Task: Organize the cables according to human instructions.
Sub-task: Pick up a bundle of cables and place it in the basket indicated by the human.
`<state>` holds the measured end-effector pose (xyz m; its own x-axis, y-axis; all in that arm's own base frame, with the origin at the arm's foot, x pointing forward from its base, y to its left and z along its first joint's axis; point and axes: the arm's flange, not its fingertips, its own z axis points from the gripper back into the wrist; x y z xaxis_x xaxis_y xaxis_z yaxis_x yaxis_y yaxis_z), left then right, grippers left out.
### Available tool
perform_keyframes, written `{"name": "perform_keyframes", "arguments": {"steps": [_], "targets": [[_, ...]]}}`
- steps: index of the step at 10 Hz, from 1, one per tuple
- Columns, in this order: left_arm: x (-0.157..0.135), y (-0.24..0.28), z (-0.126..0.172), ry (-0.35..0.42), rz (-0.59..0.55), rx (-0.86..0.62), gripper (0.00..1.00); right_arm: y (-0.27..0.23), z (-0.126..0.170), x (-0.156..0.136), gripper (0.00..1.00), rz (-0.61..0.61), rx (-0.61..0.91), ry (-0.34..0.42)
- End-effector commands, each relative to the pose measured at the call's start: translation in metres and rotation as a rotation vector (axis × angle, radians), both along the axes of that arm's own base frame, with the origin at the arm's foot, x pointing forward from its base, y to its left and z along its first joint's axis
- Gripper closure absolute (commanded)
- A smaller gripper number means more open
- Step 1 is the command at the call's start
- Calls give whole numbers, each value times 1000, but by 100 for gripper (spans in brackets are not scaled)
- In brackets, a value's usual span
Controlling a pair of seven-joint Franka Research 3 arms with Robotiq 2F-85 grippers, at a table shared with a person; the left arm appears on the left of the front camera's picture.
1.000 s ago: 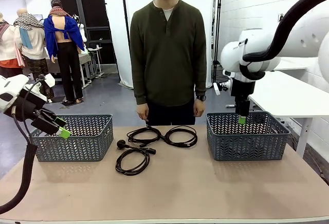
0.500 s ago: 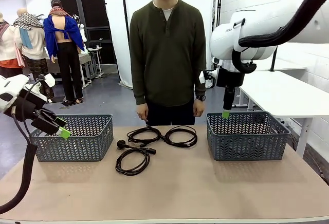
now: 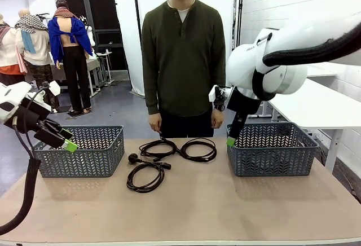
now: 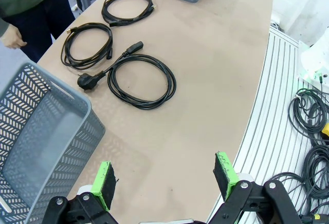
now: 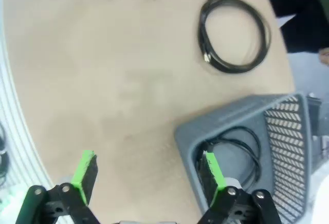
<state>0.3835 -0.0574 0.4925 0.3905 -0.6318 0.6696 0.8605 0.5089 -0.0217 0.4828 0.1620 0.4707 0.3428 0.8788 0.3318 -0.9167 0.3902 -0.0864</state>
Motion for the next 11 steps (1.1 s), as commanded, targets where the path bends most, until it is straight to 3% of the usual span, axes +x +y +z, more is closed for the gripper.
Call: {"name": "perform_keyframes", "arguments": {"steps": [1, 4, 5, 11], "targets": [[3, 2, -1, -10, -22, -16, 0, 2, -18, -18, 0, 21, 71, -45], [3, 2, -1, -10, -22, -16, 0, 10, -27, -27, 0, 84, 75, -22], [3, 2, -1, -10, -22, -16, 0, 15, -20, -22, 0, 1, 47, -8], [3, 2, -1, -10, -22, -16, 0, 15, -20, -22, 0, 1, 47, -8]]}}
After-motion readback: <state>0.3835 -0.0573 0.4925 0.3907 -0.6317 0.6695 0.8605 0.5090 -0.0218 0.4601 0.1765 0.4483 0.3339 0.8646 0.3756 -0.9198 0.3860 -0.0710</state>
